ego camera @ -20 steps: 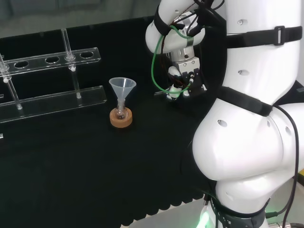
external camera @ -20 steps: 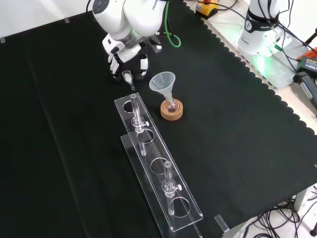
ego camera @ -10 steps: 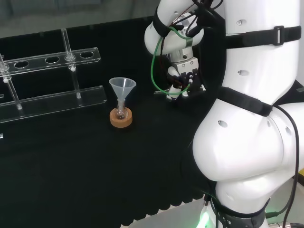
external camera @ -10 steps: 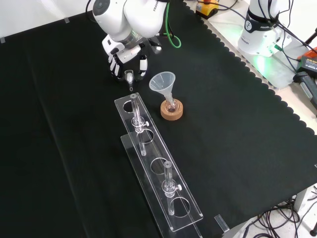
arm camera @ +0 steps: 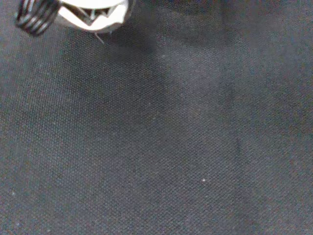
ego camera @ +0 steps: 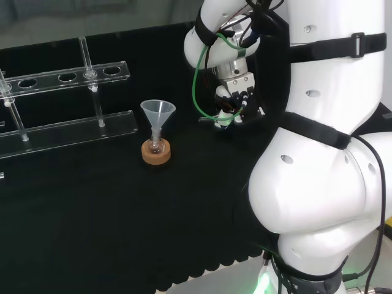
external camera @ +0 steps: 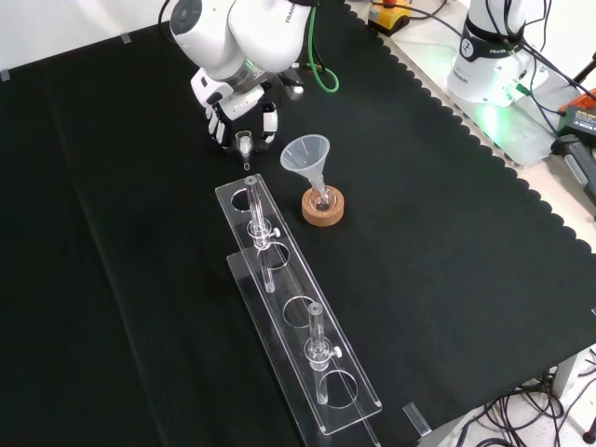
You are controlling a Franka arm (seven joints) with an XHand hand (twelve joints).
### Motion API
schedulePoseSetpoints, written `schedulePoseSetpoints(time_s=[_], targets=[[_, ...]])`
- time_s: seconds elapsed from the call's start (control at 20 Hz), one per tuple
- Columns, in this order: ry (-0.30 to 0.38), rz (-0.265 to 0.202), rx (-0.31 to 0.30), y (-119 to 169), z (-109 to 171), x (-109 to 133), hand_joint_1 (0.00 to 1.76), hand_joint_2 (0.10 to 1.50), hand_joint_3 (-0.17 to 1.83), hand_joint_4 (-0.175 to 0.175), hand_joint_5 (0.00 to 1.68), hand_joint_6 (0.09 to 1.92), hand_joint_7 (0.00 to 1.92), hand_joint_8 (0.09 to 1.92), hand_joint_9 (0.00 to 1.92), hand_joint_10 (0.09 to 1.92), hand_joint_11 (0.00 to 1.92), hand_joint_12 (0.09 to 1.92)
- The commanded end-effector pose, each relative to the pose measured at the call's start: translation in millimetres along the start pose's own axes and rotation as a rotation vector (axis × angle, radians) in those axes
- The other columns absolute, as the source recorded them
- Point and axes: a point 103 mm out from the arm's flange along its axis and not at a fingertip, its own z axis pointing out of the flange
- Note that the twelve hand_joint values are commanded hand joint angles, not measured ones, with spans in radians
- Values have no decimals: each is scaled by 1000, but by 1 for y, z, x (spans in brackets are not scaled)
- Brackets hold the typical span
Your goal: Pick up the weighing funnel.
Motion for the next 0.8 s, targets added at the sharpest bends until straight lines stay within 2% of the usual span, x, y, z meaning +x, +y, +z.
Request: schedulePoseSetpoints(time_s=[0.05,0.3,0.8], targets=[[10,7,-27,-9,-23,-11,1114,674,720,114,1165,892,674,668,974,426,742,1123],[-6,12,-41,-22,-40,-19,1115,671,721,114,1168,888,667,664,976,424,745,1122],[-91,30,-66,-61,-85,-22,1115,667,723,121,1173,879,641,654,964,414,736,1118]])
